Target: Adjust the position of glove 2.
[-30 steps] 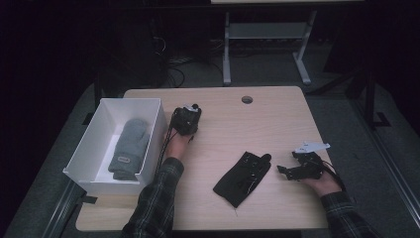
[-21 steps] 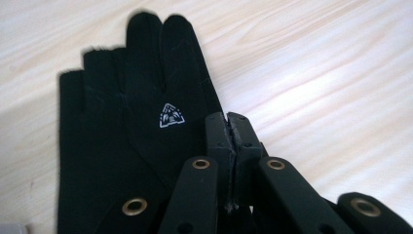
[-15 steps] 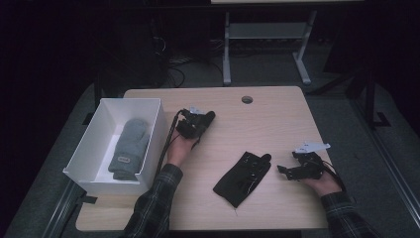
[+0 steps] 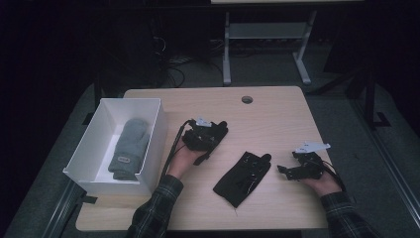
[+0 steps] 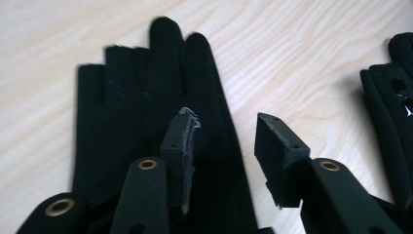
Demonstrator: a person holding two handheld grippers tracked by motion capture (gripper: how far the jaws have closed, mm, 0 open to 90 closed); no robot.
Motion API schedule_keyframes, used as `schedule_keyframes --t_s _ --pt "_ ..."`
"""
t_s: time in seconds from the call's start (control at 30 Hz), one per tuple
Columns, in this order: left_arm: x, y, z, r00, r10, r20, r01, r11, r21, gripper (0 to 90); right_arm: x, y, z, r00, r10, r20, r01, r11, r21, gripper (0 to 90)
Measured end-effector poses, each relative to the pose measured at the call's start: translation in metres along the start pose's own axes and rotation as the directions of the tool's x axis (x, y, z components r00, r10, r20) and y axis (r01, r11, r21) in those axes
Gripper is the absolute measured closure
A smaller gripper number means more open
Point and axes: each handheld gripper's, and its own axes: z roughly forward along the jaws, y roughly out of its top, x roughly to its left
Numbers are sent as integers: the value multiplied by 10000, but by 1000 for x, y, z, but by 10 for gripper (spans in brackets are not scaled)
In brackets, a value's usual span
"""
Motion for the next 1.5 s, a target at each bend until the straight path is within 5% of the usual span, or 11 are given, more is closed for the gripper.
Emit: schedule_keyframes --t_s 0.17,0.33,0.57,0.7,0.9,1.2,1.5 --pt "17 3 3 9989 -11 -476 9 10000 -47 482 0 0 0 10000 6 2 -6 10000 4 131" --pt "30 0 15 9976 -479 -495 485 9987 127 462 0 0 0 10000 9 2 -9 10000 4 131" --pt "34 -5 27 9978 -486 -448 499 9983 305 394 0 0 0 10000 9 15 -9 10000 -2 131" --pt "33 -6 28 9983 -445 -377 455 9987 245 464 0 0 0 10000 10 19 -10 10000 -3 132" --pt "31 -5 28 9996 -267 125 264 9992 297 743 0 0 0 10000 14 29 -14 10000 -7 132" --pt "36 1 14 9939 -710 844 689 9973 265 767 0 0 0 10000 22 33 -22 10000 -9 133" --pt "22 11 -12 9878 -862 1294 870 9962 -11 766 0 0 0 10000 25 33 -25 10000 -7 133"
